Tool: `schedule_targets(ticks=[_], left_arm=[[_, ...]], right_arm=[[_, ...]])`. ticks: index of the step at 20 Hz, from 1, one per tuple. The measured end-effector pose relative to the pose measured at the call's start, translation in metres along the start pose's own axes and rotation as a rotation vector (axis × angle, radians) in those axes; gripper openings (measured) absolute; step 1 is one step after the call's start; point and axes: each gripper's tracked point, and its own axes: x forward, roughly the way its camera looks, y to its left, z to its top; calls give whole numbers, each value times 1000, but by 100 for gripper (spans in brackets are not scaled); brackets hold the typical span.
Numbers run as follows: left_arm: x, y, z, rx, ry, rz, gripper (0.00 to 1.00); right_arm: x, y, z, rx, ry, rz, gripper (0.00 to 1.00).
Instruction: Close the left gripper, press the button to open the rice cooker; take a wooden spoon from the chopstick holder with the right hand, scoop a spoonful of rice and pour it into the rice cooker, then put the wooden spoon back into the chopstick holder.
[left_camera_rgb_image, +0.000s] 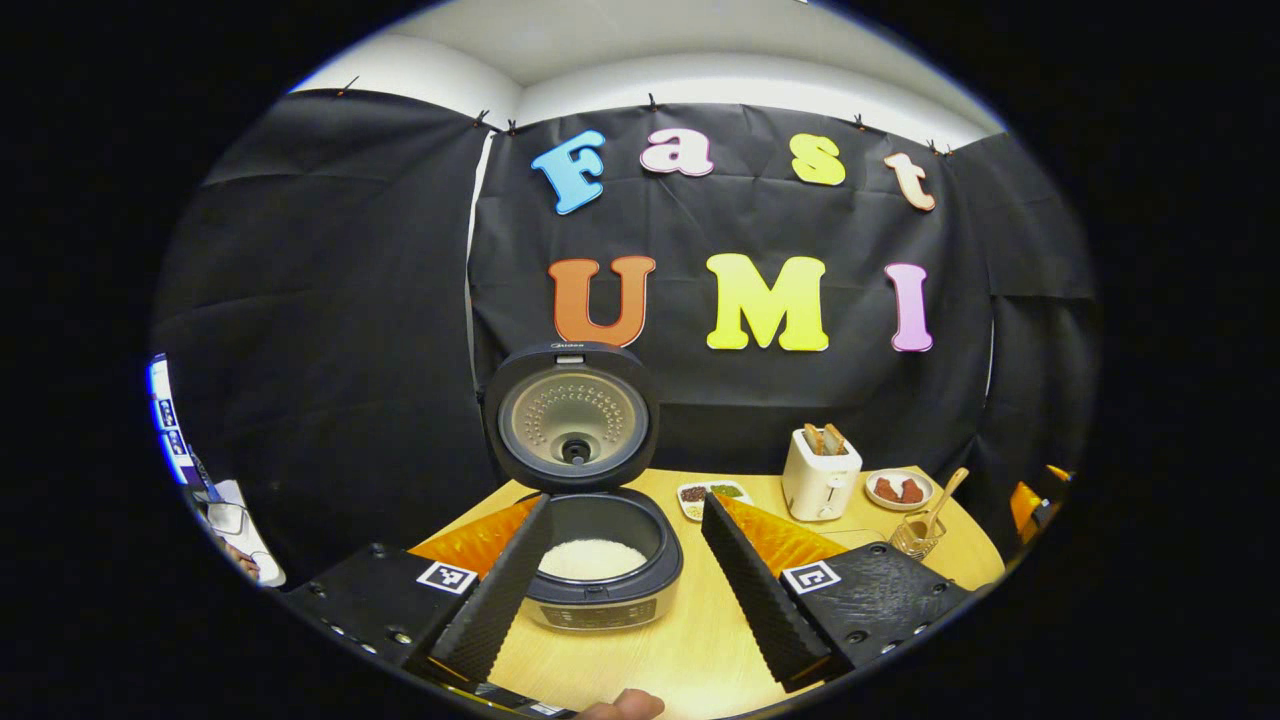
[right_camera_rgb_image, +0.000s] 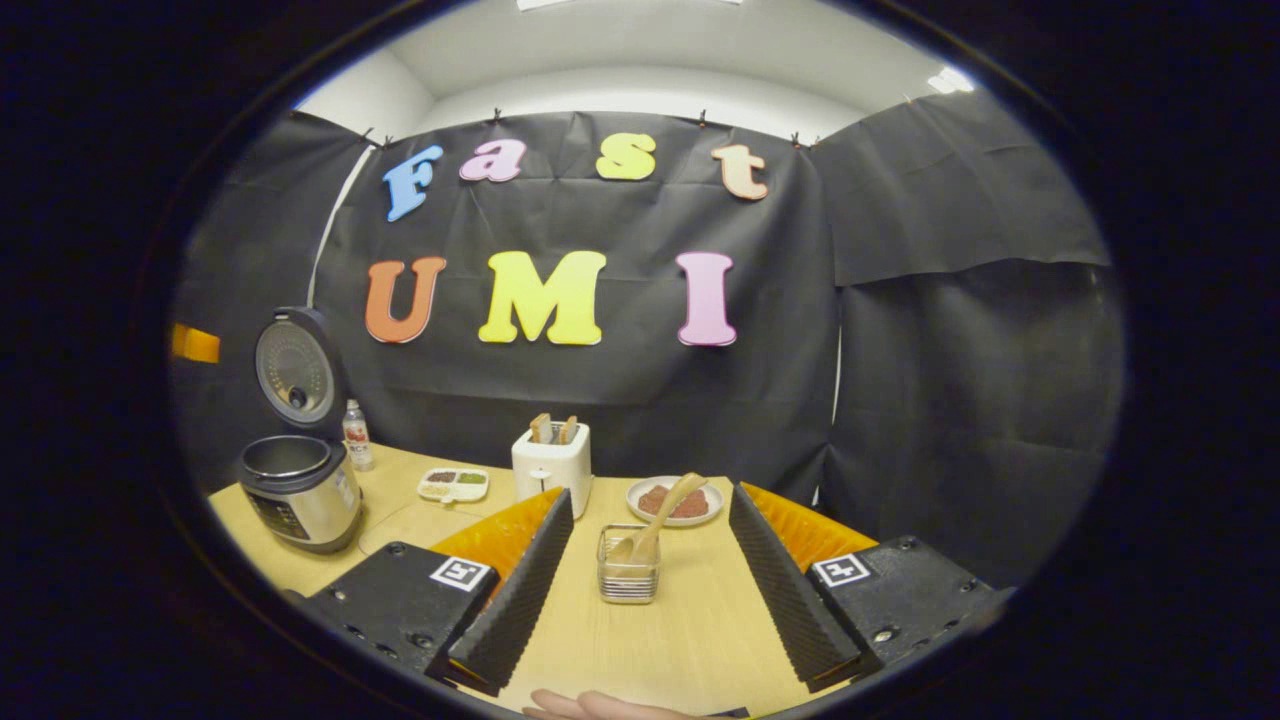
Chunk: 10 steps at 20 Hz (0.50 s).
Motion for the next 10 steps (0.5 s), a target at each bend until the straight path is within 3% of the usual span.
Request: schedule_targets(ticks=[1,2,4,8,10], left_arm=[[-8,-3,-3,-8,-5,-9,95],[-15,-6,-6,-9,-17,-16,95],[-28,-14,-8,4,-42,-29,95],[-54,-20,-15,27,-101,-39,95],[-66,-19,-18,28,-126,-24,95]], right_arm=[[11,0,-2,4,5,2,100],[22,-1,-6,14,19,4,94],[45,0,-20,31,56,9,100],[98,-5,-46,55,108,3,100],[123,-6,-58,71,126,16,94]])
